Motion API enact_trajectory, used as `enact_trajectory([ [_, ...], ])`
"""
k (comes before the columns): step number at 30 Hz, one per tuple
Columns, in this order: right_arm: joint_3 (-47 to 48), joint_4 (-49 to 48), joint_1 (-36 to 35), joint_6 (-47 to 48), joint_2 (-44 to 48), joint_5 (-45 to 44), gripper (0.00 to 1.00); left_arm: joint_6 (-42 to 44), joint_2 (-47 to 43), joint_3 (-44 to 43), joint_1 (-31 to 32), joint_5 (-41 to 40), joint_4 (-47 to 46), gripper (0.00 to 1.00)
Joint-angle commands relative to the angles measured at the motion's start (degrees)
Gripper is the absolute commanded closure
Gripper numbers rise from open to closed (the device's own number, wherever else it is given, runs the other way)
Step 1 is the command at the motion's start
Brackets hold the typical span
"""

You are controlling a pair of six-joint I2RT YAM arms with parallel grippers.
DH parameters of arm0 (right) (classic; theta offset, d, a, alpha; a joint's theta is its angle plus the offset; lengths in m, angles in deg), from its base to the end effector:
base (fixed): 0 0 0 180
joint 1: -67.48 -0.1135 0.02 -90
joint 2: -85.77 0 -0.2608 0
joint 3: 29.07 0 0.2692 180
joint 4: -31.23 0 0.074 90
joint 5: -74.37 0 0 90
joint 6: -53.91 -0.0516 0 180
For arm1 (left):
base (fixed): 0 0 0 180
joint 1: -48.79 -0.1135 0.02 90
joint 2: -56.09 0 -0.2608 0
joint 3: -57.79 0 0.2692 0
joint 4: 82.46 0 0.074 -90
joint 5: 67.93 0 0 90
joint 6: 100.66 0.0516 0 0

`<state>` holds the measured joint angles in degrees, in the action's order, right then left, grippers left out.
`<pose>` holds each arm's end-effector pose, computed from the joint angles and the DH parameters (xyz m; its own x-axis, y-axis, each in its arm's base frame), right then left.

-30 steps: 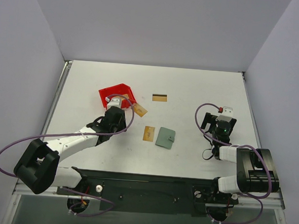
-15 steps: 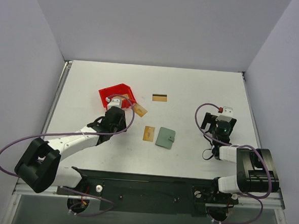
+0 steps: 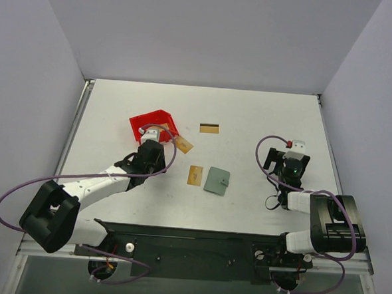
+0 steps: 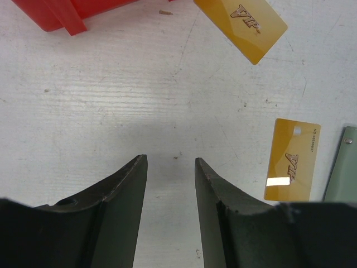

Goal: Put the credit cards into the card holder
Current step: Open the card holder at the center of the board.

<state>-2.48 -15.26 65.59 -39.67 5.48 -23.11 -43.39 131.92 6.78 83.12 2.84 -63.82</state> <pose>0.2596 0.0018 0.1379 -0.1192 0.0580 -0.9912 0.1040 0.9935 0.0456 0.2487 -0.1493 0.1689 -0.6590 -0.1682 -0.7331 -0.0253 0.9791 -0.2019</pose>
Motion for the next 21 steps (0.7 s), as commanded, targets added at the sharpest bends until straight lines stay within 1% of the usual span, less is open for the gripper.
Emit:
enact_trajectory([
  [1,0.3,-2.7,0.2,-0.6,0.2,0.5,0.0,0.2,0.2,-2.4,-0.4,0.2,-2.5,0.5],
  [21,0.3,-2.6,0.2,-0.6,0.2,0.5,0.0,0.5,-0.3,-1.9,-0.6,-0.4,-2.7,0.5],
])
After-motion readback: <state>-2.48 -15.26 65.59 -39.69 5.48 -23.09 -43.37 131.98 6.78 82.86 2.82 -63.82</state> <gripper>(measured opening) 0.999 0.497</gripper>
